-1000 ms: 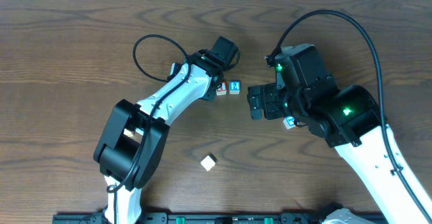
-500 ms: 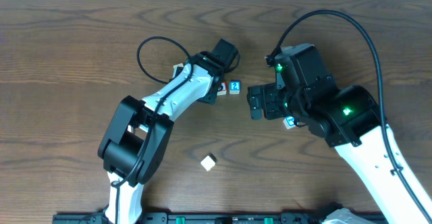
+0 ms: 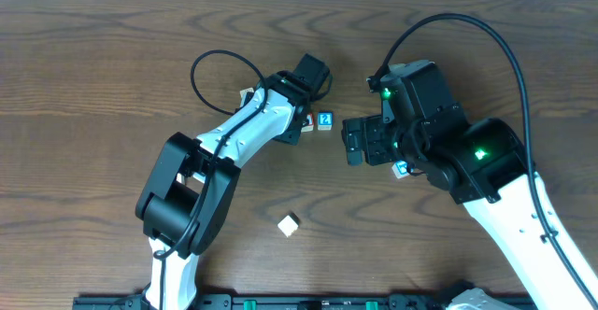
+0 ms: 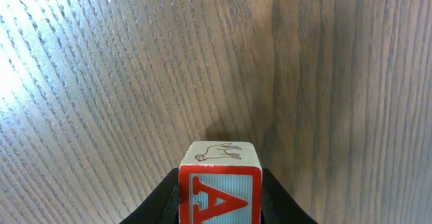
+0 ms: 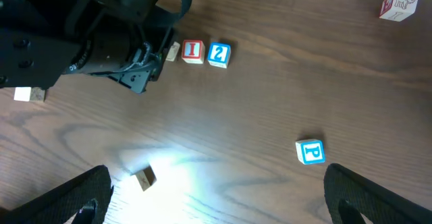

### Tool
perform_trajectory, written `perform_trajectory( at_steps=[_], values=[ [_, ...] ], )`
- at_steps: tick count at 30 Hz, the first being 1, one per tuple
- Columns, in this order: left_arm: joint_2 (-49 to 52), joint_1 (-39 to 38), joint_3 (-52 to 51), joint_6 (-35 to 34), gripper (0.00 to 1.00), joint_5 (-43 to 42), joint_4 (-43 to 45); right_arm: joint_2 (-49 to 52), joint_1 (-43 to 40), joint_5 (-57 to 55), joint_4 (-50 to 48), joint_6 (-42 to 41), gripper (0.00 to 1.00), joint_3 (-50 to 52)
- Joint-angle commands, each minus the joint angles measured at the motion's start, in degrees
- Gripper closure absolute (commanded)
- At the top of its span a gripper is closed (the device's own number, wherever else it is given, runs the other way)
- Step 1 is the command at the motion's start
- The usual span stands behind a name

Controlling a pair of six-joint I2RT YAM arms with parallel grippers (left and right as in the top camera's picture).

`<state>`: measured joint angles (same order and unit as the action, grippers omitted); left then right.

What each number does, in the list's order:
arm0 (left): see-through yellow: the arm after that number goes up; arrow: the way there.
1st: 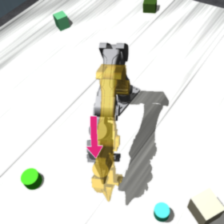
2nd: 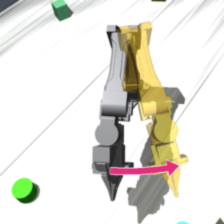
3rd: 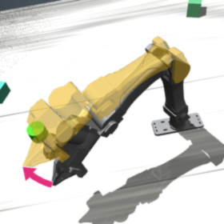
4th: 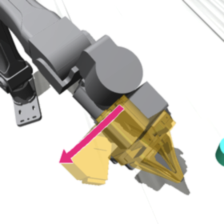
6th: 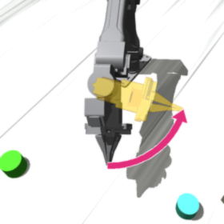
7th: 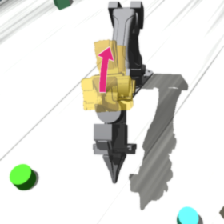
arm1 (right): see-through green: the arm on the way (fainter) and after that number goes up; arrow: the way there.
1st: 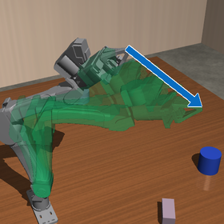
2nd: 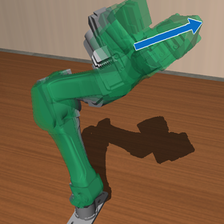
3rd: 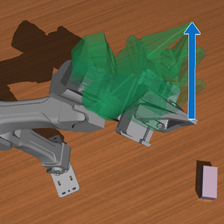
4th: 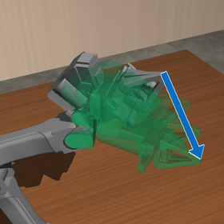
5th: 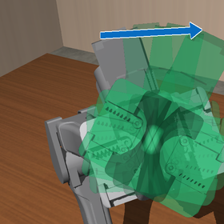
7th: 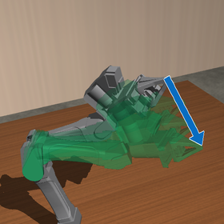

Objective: Spell out Ai2

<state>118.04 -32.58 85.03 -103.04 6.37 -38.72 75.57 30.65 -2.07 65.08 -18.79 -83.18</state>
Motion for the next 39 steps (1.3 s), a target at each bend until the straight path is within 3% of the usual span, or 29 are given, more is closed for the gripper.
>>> perform_trajectory(
  at_steps=[1, 12, 23, 27, 30, 34, 39],
  values=[
    [0.8, -0.1, 1.0, 0.8, 0.71, 0.2, -0.4, -0.5, -0.3, 0.2, -0.1, 0.8, 0.01, -0.2],
    [0.8, -0.1, 1.0, 0.8, 0.59, 0.2, -0.2, -0.5, -0.3, 0.2, -0.2, 0.8, 0.01, -0.2],
    [0.8, 0.2, 1.1, 2.6, 0.54, 0.2, 0.0, -0.5, -0.3, 0.2, -0.6, 0.9, 0.01, -0.2],
    [0.4, 0.8, 1.1, 12.0, 0.34, 0.2, -0.7, -0.5, -0.3, 0.2, -0.6, 0.9, 0.01, -0.2],
    [-0.4, 1.8, 1.1, 15.0, 0.23, 0.2, -3.3, -0.5, -0.4, 0.2, -0.7, 0.9, 0.01, -0.2],
    [-2.8, 3.8, 1.1, 25.4, 0.22, 0.2, -5.2, -0.5, -0.4, 0.2, -0.6, 1.8, 0.01, -0.2],
    [-9.2, 6.4, 1.1, 44.2, 0.21, 1.0, -3.9, -0.5, -0.4, 0.2, -0.6, 4.5, 0.01, -0.2]
  ],
)
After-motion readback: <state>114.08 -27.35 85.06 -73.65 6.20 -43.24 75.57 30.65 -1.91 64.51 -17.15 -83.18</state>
